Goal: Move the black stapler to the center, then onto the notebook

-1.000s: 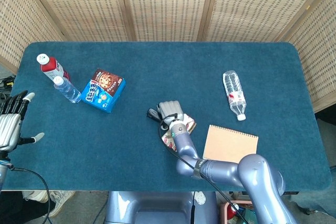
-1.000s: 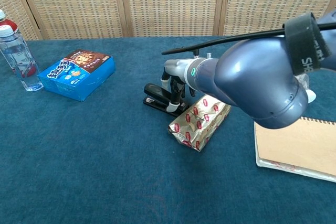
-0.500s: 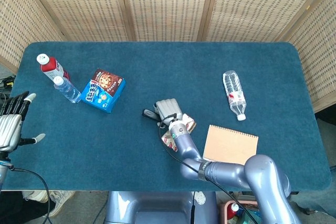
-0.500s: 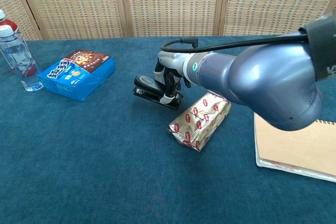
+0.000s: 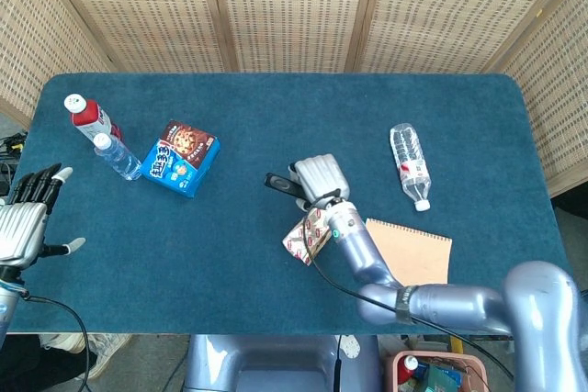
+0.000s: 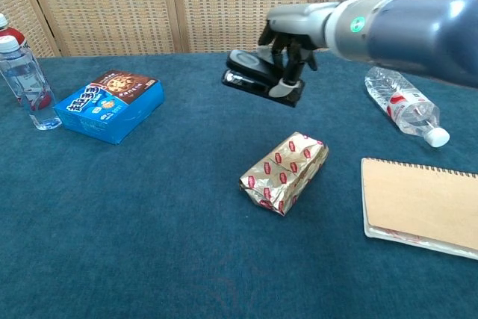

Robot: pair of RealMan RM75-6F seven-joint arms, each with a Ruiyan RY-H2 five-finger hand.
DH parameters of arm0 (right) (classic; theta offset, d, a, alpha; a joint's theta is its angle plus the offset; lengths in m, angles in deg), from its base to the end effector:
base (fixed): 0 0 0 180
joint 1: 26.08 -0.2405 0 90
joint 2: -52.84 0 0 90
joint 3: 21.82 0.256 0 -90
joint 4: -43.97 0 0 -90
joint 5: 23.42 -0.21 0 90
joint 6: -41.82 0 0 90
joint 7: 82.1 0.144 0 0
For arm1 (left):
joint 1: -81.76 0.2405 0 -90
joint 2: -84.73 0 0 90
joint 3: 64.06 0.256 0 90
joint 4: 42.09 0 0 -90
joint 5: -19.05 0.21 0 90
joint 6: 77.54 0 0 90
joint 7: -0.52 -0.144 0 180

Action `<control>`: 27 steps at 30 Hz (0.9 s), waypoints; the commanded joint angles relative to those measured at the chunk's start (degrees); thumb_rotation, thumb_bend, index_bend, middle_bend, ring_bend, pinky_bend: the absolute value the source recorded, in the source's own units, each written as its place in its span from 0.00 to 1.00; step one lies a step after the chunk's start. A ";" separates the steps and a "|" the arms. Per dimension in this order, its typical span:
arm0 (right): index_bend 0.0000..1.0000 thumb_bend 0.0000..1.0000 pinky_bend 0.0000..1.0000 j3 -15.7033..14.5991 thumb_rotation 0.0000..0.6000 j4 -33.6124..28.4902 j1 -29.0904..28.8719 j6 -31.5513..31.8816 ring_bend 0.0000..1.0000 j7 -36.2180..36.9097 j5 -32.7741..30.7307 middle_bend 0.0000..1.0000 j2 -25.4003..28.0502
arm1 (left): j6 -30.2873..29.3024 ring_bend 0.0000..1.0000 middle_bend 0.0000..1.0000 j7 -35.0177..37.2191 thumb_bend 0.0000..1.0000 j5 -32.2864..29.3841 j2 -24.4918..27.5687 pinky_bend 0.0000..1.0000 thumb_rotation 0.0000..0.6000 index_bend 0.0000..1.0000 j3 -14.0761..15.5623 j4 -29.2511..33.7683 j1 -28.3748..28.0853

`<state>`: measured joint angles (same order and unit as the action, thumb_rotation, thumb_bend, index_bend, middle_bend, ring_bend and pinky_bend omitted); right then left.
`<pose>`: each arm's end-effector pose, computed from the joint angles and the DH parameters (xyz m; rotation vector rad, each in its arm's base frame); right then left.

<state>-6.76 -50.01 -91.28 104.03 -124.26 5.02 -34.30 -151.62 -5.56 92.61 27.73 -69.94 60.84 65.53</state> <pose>-0.0312 -0.3832 -0.0005 1.8242 -0.8874 0.8341 -0.2717 0.2436 0.1716 -1.4385 -0.9554 -0.8524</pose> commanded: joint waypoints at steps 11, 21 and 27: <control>0.57 0.40 0.62 -17.14 1.00 -15.06 15.90 6.72 0.56 0.77 12.49 0.64 15.99 | -0.50 0.00 0.00 -1.89 0.05 1.89 -0.41 0.00 1.00 0.00 0.86 1.08 0.39; 0.57 0.41 0.62 -21.31 1.00 -13.21 20.92 4.84 0.56 3.21 19.98 0.64 16.02 | -0.33 0.00 0.00 -3.09 0.05 2.02 -0.77 0.00 1.00 0.00 1.06 1.51 0.47; 0.57 0.41 0.62 -21.43 1.00 -9.73 21.94 2.48 0.56 3.59 20.99 0.64 14.21 | 0.08 0.00 0.00 -3.24 0.05 1.97 -0.88 0.00 1.00 0.00 1.14 1.64 0.39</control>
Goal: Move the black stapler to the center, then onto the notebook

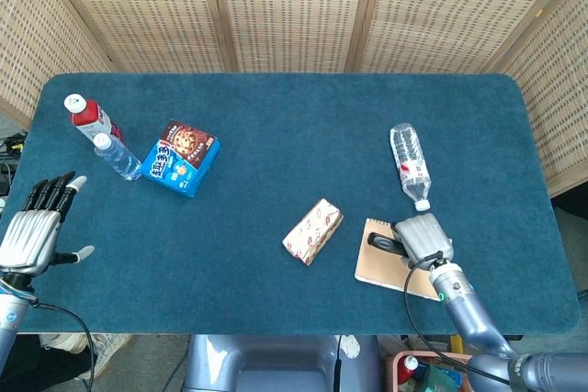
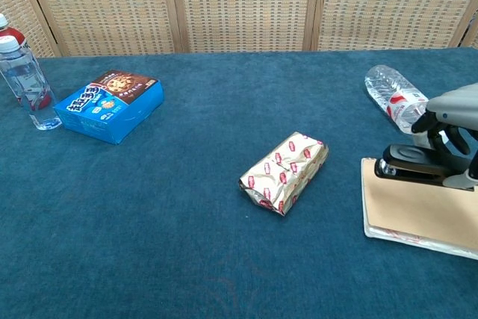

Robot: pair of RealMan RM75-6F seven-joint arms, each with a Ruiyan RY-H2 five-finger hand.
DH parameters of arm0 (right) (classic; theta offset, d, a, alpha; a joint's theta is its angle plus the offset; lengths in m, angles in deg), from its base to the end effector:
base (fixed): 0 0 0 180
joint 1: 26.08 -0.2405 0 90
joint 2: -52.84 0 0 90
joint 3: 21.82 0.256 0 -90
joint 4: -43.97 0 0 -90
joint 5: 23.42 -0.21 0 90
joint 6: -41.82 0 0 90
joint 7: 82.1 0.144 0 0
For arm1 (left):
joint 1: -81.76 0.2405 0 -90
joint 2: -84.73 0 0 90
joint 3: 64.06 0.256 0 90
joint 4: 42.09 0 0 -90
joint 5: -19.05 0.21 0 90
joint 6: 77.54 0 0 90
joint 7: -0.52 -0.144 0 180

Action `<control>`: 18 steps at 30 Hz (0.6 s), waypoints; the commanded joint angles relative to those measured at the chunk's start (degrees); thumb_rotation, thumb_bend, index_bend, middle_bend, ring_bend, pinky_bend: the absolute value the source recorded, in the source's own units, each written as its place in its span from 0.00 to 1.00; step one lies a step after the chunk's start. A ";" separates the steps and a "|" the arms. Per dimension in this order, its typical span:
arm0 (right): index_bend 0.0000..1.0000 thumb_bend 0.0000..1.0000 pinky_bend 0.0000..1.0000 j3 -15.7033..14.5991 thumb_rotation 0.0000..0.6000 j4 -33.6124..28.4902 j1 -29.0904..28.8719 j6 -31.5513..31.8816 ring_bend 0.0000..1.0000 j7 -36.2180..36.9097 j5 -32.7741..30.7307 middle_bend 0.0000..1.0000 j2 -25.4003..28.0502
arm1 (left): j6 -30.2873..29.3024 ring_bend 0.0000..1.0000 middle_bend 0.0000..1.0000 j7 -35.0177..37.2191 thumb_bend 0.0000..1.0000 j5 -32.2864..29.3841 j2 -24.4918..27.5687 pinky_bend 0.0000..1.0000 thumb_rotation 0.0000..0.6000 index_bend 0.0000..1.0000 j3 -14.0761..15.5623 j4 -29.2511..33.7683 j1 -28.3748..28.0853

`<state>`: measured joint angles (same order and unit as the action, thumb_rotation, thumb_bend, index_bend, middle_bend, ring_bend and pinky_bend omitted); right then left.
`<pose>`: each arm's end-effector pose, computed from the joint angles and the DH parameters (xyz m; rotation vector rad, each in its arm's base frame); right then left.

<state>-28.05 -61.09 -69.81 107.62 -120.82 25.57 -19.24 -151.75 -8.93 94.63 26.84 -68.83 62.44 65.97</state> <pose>-0.2030 -0.2882 0.0462 1.8992 -0.8145 0.4622 -0.2645 0.2354 0.1596 -1.4928 -0.9391 -0.8339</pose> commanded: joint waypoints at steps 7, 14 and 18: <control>0.57 0.40 0.58 -0.76 1.00 5.99 1.57 -3.60 0.53 -0.40 1.57 0.61 -2.90 | 1.28 0.00 0.00 0.53 0.05 -0.40 0.20 0.00 1.00 0.00 0.06 -0.04 -0.34; 0.02 0.00 0.06 -1.93 1.00 6.22 1.34 -6.90 0.00 -2.50 1.45 0.01 -1.02 | 1.99 0.00 0.00 1.01 0.05 -0.83 0.37 0.00 1.00 0.00 -0.04 -0.05 -0.54; 0.01 0.00 0.05 -1.59 1.00 4.67 2.28 -5.48 0.00 -1.78 2.86 0.00 0.19 | 2.14 0.00 0.00 0.97 0.05 -0.93 0.30 0.00 1.00 0.00 -0.06 -0.05 -0.61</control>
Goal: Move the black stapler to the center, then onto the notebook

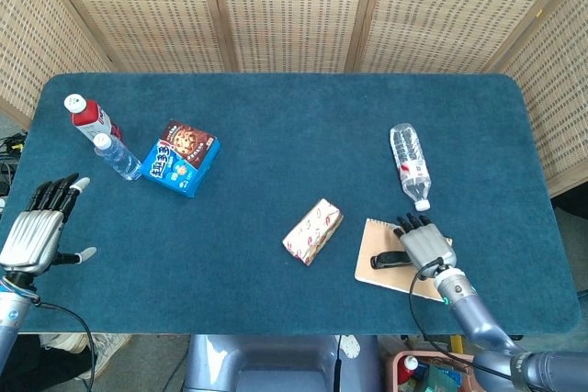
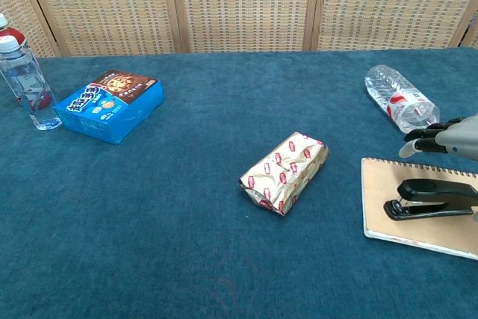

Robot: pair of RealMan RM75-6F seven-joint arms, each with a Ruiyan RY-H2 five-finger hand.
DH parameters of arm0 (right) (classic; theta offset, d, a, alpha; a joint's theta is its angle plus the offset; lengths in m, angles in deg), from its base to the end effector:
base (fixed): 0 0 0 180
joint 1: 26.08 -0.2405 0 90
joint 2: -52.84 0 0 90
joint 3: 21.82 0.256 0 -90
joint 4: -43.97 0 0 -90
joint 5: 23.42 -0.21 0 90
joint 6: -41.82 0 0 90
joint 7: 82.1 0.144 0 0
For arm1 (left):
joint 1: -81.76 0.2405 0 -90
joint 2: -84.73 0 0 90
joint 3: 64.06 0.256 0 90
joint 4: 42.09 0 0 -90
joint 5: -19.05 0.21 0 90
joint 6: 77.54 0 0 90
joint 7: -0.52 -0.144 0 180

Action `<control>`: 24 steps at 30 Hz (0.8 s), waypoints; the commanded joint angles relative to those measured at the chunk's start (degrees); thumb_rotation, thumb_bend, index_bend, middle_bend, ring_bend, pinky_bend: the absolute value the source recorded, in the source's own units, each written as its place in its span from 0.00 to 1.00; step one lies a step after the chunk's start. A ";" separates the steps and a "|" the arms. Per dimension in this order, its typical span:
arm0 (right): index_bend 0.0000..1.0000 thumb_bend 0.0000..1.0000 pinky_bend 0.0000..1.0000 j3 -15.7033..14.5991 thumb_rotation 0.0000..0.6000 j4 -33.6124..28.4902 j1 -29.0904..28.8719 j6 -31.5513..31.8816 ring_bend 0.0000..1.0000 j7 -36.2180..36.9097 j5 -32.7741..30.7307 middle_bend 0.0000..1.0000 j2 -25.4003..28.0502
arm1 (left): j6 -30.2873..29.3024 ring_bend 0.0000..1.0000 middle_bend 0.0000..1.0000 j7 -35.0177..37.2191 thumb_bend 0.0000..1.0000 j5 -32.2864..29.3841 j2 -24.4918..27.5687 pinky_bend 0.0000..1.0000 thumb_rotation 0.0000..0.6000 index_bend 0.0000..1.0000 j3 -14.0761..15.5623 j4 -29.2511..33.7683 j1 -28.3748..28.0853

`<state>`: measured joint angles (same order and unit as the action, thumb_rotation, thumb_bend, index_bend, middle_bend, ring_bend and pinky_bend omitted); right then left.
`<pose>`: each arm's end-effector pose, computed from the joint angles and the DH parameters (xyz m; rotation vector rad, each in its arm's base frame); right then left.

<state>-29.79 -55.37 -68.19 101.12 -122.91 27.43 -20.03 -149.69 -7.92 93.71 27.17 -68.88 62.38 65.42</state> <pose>-0.2332 -0.2843 0.0356 1.9883 -0.7601 0.3211 -0.2664 0.2377 0.1574 -1.5023 -0.9752 -0.8215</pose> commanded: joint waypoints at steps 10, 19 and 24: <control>0.01 0.00 0.00 0.28 1.00 -3.05 7.46 10.66 0.00 11.51 16.56 0.00 7.67 | 0.12 0.00 0.00 -0.73 0.05 0.53 -0.42 0.00 1.00 0.00 0.43 0.05 -0.01; 0.01 0.00 0.00 -1.35 1.00 18.02 18.62 27.04 0.00 35.43 35.86 0.00 6.64 | -2.28 0.00 0.00 -1.34 0.05 3.38 -1.01 0.00 1.00 0.00 2.13 0.32 1.73; 0.00 0.00 0.00 -1.17 1.00 16.61 25.65 33.72 0.00 34.84 35.26 0.00 7.17 | -5.32 0.00 0.00 -0.25 0.05 6.30 -1.77 0.00 1.00 0.00 3.65 -0.36 3.92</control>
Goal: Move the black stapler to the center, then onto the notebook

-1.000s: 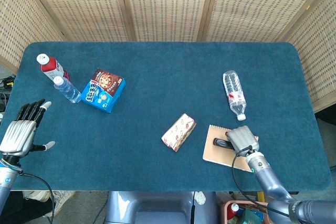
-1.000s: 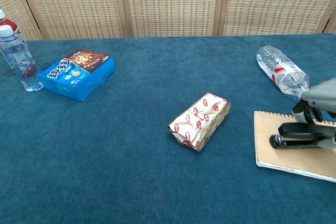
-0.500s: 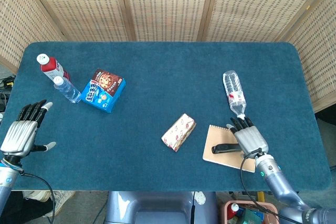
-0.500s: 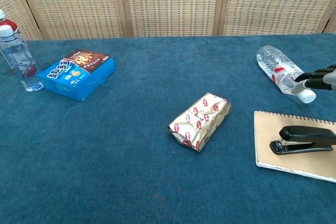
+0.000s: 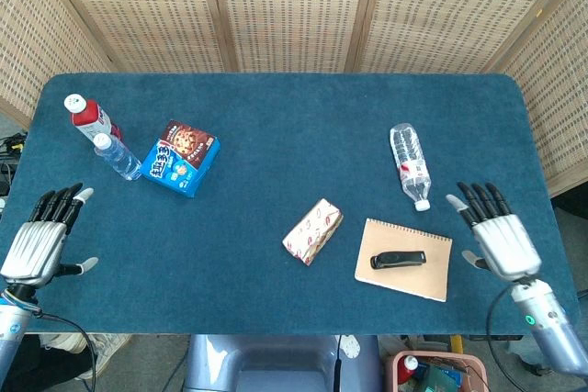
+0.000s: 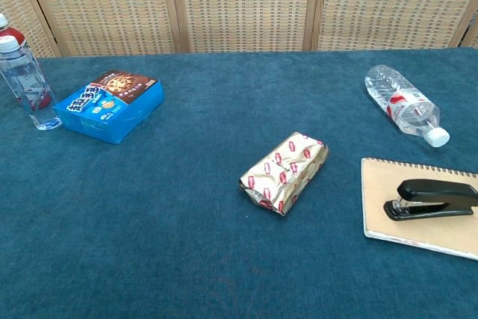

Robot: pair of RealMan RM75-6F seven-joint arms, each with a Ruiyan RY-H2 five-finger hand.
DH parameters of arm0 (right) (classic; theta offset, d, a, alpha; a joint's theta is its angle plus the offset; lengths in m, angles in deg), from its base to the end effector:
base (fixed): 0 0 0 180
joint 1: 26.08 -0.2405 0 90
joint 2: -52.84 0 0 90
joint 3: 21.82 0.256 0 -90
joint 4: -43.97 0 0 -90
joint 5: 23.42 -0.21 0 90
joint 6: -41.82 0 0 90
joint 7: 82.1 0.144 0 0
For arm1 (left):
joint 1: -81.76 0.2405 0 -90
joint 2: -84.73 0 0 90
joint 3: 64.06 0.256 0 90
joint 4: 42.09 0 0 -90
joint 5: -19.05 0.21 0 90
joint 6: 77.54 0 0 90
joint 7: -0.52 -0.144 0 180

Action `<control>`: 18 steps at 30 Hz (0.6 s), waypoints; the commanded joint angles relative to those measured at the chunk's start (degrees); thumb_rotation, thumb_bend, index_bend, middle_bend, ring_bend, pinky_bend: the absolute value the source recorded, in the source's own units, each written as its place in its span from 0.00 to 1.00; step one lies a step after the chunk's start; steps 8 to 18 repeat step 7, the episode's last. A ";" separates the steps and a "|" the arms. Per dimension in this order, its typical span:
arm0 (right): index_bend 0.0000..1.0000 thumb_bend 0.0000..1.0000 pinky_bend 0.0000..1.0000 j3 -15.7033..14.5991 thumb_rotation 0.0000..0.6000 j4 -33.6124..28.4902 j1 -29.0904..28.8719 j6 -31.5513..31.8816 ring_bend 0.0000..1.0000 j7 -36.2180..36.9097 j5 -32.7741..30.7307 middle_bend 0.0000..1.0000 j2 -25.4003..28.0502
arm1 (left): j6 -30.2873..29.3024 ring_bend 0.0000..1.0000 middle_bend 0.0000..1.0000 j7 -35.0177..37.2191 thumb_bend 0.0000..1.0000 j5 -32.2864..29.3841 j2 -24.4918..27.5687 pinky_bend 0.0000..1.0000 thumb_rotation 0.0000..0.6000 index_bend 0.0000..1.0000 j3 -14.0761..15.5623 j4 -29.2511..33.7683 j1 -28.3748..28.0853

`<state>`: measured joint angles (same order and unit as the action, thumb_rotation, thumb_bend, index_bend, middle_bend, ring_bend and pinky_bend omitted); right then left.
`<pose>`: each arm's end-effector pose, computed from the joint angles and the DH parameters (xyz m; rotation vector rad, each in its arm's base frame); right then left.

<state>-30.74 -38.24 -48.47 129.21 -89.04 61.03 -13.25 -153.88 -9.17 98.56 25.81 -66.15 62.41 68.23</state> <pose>-0.2986 -0.2403 0.1494 1.6732 -0.5727 0.8121 -0.2678 0.2150 0.1505 -1.5233 -0.9412 -0.8297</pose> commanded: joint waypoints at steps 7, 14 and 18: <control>0.00 0.00 0.00 1.42 1.00 -3.68 11.22 9.83 0.00 2.27 1.68 0.00 -0.12 | -4.23 0.00 0.00 2.30 0.05 5.08 -1.36 0.00 1.00 0.00 2.37 -2.86 3.27; 0.00 0.00 0.00 1.42 1.00 -3.68 11.22 9.83 0.00 2.27 1.68 0.00 -0.12 | -4.23 0.00 0.00 2.30 0.05 5.08 -1.36 0.00 1.00 0.00 2.37 -2.86 3.27; 0.00 0.00 0.00 1.42 1.00 -3.68 11.22 9.83 0.00 2.27 1.68 0.00 -0.12 | -4.23 0.00 0.00 2.30 0.05 5.08 -1.36 0.00 1.00 0.00 2.37 -2.86 3.27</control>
